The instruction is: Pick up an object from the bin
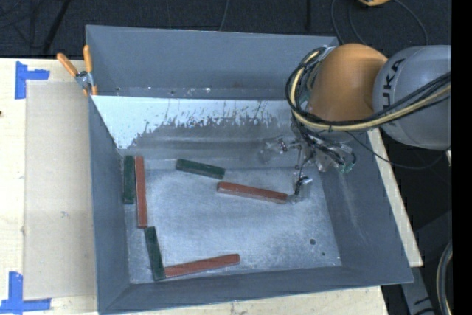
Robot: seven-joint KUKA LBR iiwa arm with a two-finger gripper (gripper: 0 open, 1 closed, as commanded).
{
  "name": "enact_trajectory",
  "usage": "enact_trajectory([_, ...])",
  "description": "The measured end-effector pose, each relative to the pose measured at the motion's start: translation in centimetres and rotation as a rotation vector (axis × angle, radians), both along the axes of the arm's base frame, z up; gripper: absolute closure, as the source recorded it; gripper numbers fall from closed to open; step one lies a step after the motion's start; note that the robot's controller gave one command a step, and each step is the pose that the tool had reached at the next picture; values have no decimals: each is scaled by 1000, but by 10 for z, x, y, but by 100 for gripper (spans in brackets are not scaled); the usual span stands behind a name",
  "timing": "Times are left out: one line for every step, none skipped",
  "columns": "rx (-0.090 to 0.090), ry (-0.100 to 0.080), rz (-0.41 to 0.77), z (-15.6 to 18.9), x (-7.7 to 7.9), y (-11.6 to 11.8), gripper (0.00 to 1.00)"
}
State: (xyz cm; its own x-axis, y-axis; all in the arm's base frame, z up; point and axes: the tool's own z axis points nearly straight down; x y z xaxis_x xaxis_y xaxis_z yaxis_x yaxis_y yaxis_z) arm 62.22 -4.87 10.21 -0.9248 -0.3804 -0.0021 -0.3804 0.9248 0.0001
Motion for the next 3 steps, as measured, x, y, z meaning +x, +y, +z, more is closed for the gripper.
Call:
enact_trajectory([-1,1,65,-2,-6,32,0])
enact_trajectory([0,3,2,-11,-23,64,0])
enact_trajectory([0,1,-127,-32,-12,53,100])
